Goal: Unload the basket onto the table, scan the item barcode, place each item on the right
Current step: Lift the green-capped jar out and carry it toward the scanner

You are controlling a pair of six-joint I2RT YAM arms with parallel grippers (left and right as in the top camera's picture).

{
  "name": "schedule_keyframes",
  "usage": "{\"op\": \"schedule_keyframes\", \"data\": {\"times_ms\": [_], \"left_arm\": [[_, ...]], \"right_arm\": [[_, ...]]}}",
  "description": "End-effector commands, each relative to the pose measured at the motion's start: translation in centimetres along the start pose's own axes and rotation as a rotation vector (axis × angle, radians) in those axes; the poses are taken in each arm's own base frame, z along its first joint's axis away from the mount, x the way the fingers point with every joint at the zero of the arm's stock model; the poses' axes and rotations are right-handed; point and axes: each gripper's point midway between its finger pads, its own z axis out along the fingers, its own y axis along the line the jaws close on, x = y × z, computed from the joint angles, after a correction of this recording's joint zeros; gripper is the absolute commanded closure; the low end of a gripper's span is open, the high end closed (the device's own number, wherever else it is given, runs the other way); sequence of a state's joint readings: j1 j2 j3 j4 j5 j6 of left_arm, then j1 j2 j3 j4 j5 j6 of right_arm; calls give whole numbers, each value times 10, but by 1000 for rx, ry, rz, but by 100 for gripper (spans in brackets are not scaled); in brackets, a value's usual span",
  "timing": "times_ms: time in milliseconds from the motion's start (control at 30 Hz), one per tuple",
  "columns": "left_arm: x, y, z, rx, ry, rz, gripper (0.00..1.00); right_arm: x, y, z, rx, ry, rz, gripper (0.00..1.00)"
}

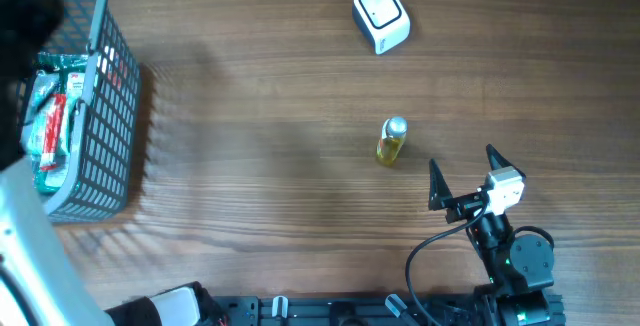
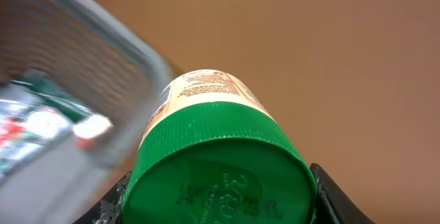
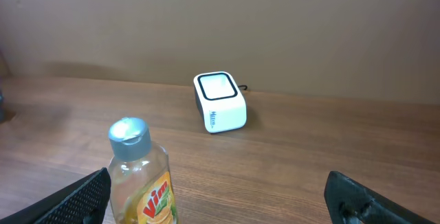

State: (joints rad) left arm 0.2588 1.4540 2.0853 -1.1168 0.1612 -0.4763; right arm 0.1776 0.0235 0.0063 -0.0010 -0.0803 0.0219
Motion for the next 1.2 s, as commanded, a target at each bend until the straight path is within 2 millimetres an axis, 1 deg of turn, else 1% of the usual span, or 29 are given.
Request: {"op": "schedule_keyframes", "data": {"times_ms": [0,67,100,133,167,200,300,400,467,500,533,667,733,833,900,1033,1167], "left_arm": [[47,-59,14,151,139,73,76],[73,-85,19,193,199,112,79],[95,-104,23,214,241,146,79],[107,-113,25,224,263,169,80],[129,-128,30,234,300,209,80],[142,-137,33,235,321,230,80],[200,-166,45,231,401,335,80],[259,-187,54,234,485,430,79],[290,-198,58,249,531,471,79],[311,-209,61,269,552,499,78],[325,-216,63,286,562,521,78],[363,-239,64,346,579,557,78],[385,-250,62,374,592,580,78],[410,-261,60,419,594,651,78],[426,-265,60,421,591,675,79],[466,-272,57,452,615,739,79],[498,-272,58,441,622,785,79]], "right_arm": [[1,-4,0,18,3,6,0],[1,-4,0,18,3,6,0],[1,-4,0,18,3,6,0],[1,-4,0,18,3,6,0],[1,-4,0,18,3,6,0],[1,-4,0,18,3,7,0],[1,-4,0,18,3,6,0],[1,-4,0,18,3,6,0],[1,-4,0,18,4,6,0],[1,-4,0,18,3,6,0],[1,-4,0,18,3,6,0],[1,-4,0,18,4,7,0],[1,-4,0,18,3,6,0],[1,-4,0,18,3,6,0],[1,-4,0,18,3,6,0],[1,-4,0,18,3,7,0],[1,-4,0,18,3,6,0]]}}
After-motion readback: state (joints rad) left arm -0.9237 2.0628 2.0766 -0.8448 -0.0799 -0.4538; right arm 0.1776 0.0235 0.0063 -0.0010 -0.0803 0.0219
